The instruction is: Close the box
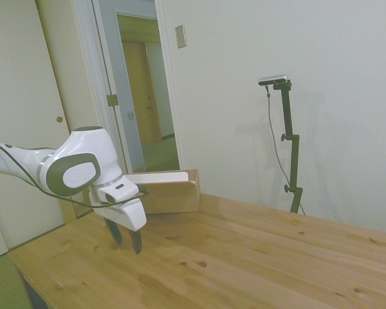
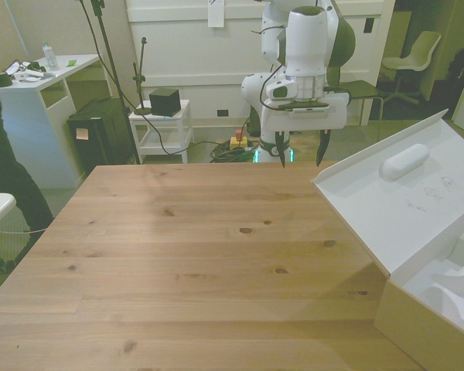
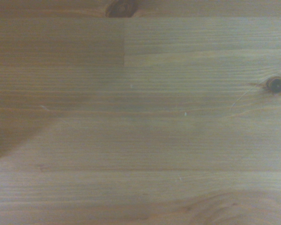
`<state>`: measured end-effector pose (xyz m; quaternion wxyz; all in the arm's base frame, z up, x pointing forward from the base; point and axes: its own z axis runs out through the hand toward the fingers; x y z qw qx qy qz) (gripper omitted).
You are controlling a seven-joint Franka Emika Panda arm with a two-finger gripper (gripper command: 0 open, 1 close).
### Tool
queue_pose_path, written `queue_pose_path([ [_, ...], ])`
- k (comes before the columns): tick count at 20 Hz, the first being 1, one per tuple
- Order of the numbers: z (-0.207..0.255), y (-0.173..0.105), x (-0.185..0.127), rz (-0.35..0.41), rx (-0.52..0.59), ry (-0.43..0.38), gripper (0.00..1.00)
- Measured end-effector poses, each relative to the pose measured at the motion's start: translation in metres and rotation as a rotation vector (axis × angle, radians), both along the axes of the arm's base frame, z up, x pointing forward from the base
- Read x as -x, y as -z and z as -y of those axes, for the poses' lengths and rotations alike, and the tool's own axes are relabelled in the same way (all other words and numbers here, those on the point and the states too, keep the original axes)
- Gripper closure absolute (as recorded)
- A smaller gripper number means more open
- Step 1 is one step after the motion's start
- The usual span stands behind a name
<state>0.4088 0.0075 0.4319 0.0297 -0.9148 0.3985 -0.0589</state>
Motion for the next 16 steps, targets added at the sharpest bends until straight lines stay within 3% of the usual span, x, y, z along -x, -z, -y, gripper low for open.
queue_pose_path([
  [5, -0.001, 0.001, -0.001, -0.006, 0.006, -0.014, 0.00],
  [8, -0.008, -0.013, -0.013, 0.010, 0.009, -0.027, 0.00],
  [12, -0.019, -0.042, -0.050, 0.033, 0.011, -0.042, 0.00],
  [16, -0.040, -0.046, -0.100, 0.048, 0.035, -0.097, 0.00],
])
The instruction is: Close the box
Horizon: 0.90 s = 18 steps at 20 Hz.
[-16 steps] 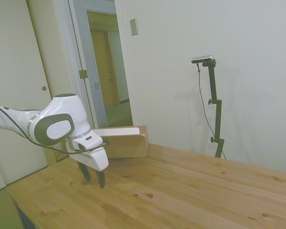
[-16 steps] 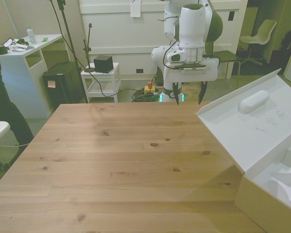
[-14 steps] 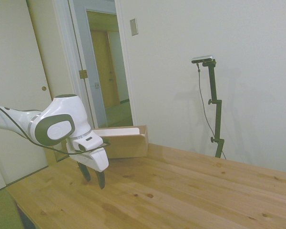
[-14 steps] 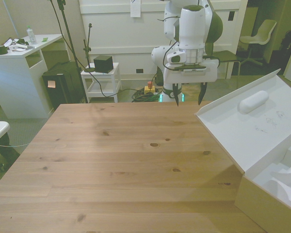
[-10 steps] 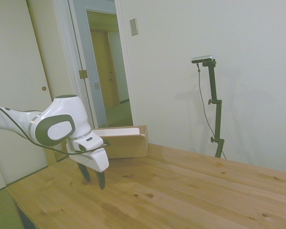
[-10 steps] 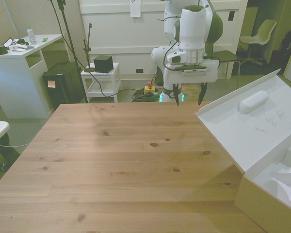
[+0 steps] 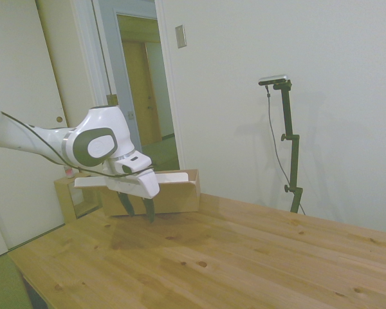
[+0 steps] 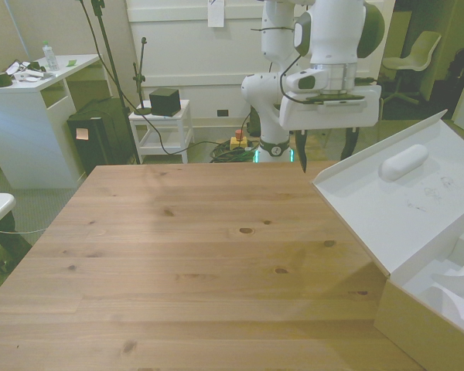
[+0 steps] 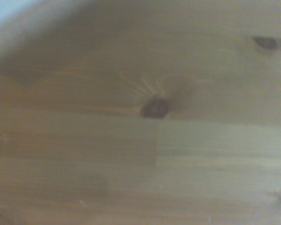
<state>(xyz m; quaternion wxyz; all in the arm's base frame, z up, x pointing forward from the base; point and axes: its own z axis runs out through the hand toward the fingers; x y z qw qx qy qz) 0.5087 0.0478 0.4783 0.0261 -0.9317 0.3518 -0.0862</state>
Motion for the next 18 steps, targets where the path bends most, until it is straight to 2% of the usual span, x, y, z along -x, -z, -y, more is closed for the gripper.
queue_pose_path([
  [4, -0.028, -0.012, -0.040, 0.077, 0.045, -0.125, 0.00],
  [7, -0.048, -0.040, -0.059, 0.141, 0.067, -0.192, 0.00],
  [12, -0.064, -0.083, -0.099, 0.200, 0.069, -0.239, 0.00],
  [18, -0.083, -0.102, -0.162, 0.259, 0.123, -0.286, 0.00],
])
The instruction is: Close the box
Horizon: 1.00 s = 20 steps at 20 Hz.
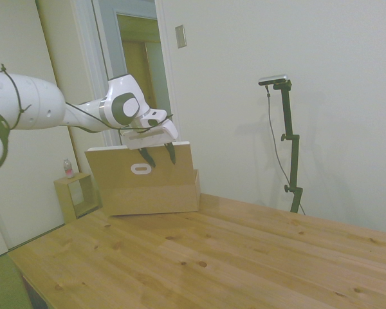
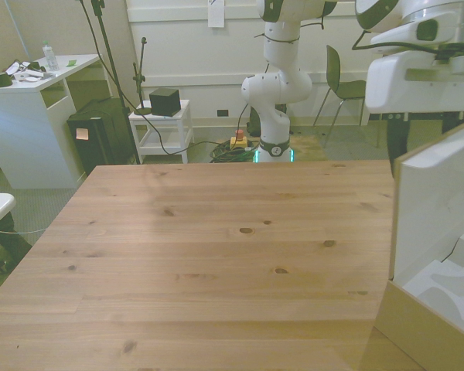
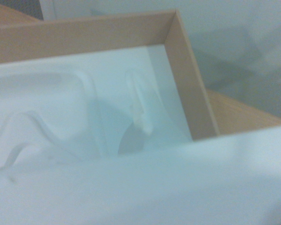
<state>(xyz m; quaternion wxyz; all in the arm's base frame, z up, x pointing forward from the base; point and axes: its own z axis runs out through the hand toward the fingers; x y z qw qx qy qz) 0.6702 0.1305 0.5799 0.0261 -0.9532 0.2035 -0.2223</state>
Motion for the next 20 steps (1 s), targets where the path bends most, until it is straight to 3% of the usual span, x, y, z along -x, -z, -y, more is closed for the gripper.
queue_pose_path([
  [5, -0.013, -0.010, -0.037, 0.035, 0.034, 0.002, 0.00],
  [10, -0.005, -0.002, -0.043, -0.053, 0.042, 0.078, 0.00],
  [16, -0.002, -0.017, 0.019, -0.166, 0.029, 0.188, 0.00],
  [20, 0.036, -0.015, 0.058, -0.217, -0.032, 0.280, 0.00],
])
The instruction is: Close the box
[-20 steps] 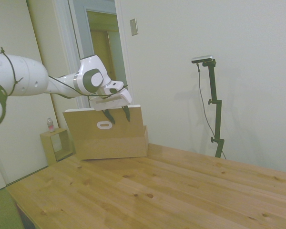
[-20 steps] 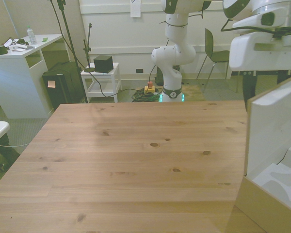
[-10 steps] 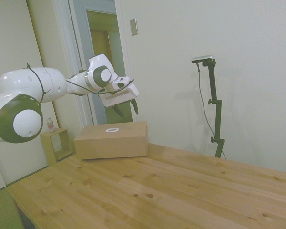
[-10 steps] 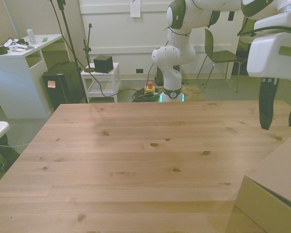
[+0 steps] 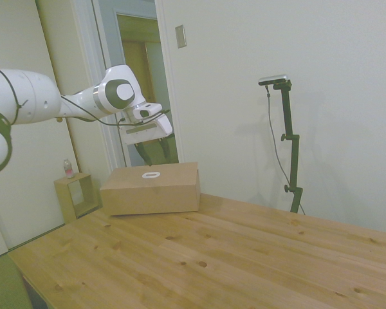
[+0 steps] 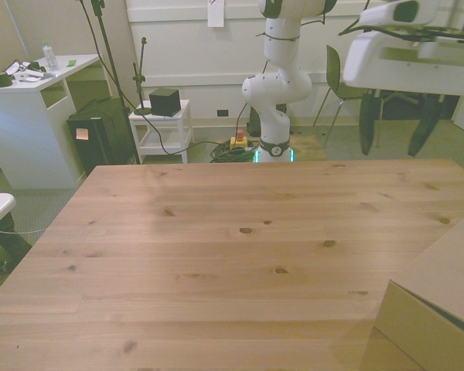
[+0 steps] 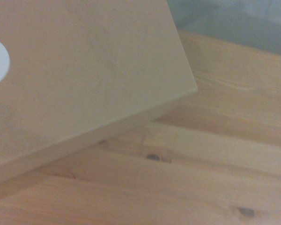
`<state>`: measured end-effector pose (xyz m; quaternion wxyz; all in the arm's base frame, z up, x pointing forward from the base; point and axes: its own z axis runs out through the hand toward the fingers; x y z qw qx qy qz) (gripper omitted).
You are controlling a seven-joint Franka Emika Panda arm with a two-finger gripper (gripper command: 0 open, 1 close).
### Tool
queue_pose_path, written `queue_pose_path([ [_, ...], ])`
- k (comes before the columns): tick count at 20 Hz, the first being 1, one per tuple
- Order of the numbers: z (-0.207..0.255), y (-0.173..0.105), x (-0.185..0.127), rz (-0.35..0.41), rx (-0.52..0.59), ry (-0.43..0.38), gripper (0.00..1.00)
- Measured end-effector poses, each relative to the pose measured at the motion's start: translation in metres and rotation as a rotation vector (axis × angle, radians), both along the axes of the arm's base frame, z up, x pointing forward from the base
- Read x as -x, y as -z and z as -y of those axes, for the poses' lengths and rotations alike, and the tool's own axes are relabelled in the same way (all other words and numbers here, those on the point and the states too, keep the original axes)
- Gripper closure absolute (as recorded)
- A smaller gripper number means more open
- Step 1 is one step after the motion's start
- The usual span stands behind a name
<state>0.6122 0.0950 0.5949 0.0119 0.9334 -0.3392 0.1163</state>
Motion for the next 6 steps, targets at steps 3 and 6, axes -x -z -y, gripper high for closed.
queue_pose_path([
  [3, 0.049, 0.008, 0.026, -0.014, -0.061, 0.077, 0.00],
  [6, 0.100, 0.026, 0.055, -0.021, -0.087, 0.113, 0.00],
])
